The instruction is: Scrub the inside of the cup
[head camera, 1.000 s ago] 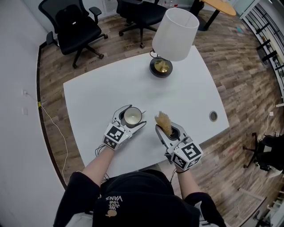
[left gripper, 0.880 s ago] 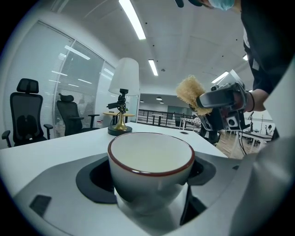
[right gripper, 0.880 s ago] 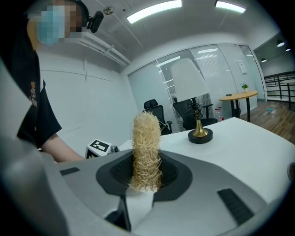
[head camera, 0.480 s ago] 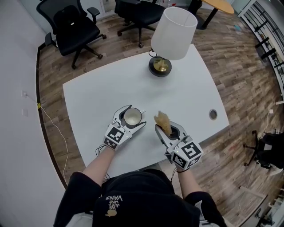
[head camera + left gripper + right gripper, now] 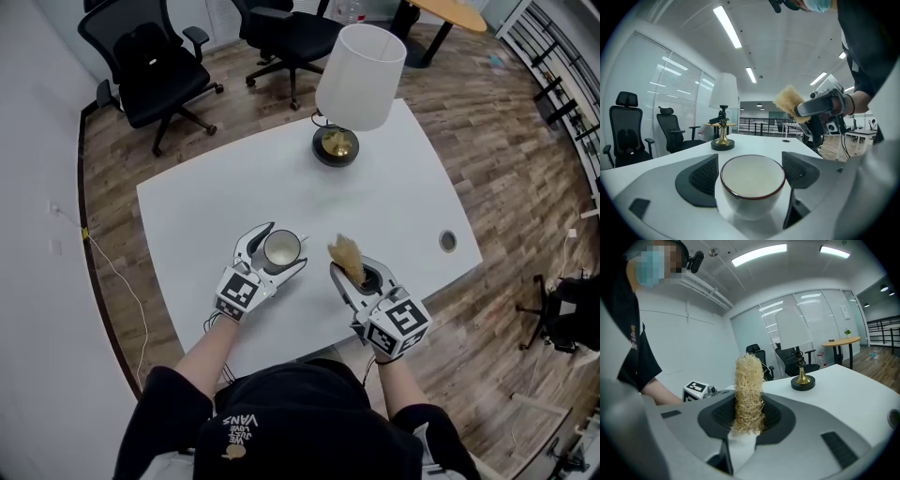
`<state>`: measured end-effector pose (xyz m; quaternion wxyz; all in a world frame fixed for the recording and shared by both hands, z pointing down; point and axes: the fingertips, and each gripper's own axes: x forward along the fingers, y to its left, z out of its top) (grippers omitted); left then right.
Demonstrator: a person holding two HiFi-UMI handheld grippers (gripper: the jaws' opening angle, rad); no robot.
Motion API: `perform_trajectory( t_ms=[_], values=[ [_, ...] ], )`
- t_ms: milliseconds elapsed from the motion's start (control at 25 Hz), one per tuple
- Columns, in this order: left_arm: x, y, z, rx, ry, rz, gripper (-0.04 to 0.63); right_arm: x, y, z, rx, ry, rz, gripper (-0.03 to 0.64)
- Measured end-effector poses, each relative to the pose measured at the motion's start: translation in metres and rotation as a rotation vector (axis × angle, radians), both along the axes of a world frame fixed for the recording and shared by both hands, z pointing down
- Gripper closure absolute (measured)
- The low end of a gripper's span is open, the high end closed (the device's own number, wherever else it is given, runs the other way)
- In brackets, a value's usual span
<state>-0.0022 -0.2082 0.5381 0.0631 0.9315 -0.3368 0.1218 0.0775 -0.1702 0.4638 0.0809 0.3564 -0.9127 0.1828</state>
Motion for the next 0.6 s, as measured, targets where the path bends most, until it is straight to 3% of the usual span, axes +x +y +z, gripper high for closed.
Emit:
perform_trajectory(
  t_ms=[160,520,600],
  values=[
    [-0.011,0.01,-0.034,0.032,0.04,-0.03,0.183,0.0,0.003,-0.007,0.018,-0.006,0.012,0.522],
    [-0.026,0.046,-0.094,0.079,0.044,0.004,0.186,-0.017,0.019,-0.03,0.069,-0.023,0.003,0.522],
    [-0.029,0.055,-0.106,0.102,0.051,0.008,0.219,-0.019,0.025,-0.034,0.079,-0.023,0.0,0.522]
  ],
)
